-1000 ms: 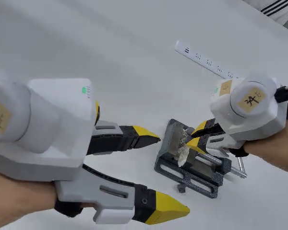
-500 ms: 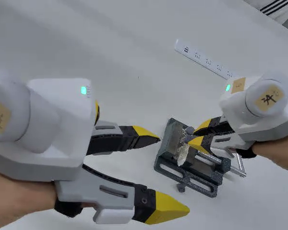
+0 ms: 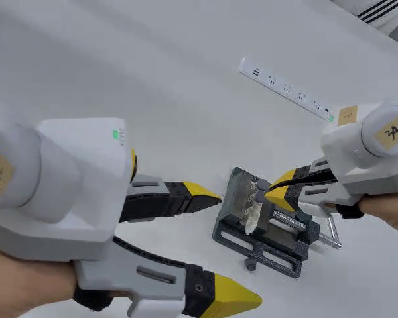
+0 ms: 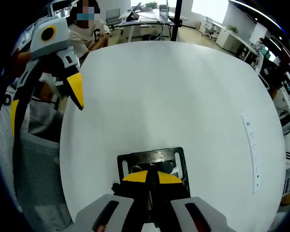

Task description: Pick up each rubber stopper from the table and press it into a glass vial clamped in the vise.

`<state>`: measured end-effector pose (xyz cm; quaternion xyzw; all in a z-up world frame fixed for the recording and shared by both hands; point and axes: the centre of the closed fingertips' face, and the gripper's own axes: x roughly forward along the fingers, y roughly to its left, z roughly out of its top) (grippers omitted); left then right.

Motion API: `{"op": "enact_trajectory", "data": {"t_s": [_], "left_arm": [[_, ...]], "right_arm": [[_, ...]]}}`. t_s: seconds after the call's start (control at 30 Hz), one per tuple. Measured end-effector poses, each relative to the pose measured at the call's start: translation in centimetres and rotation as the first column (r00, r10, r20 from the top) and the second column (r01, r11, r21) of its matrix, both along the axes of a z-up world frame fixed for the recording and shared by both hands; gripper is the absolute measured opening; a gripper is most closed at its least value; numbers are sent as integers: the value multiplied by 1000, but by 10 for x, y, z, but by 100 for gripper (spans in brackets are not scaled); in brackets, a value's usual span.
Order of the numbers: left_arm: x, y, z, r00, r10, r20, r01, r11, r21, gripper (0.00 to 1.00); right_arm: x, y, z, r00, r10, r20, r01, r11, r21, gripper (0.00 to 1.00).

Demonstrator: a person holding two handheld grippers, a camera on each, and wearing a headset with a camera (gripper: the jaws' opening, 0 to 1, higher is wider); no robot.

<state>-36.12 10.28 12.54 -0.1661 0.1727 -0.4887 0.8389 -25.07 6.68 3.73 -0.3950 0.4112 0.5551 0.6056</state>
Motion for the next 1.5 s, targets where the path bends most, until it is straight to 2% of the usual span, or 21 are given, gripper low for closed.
{"op": "enact_trajectory", "data": {"t_s": [0.83,1.23,1.43,1.5], "left_arm": [[2,4,-3,1000,12,-7,-12,1000,-7,64],[2,4,-3,1000,16,-7,-16,1000,-10,63],[2,5,-2,1000,19,-6,-19,1000,-14,63],[2,4,-2,1000,19,-6,-19,1000,-15,63]], "right_arm": [[-1,3,-9,1000,18,-13,-18,1000,-13,0],[-1,3,-8,999,-7,-51,7,1000,-3,0],[-1,3,-9,999,7,-40,-7,1000,-9,0],[-1,3,-9,999,44,-19,-45,999,-23,0]]}}
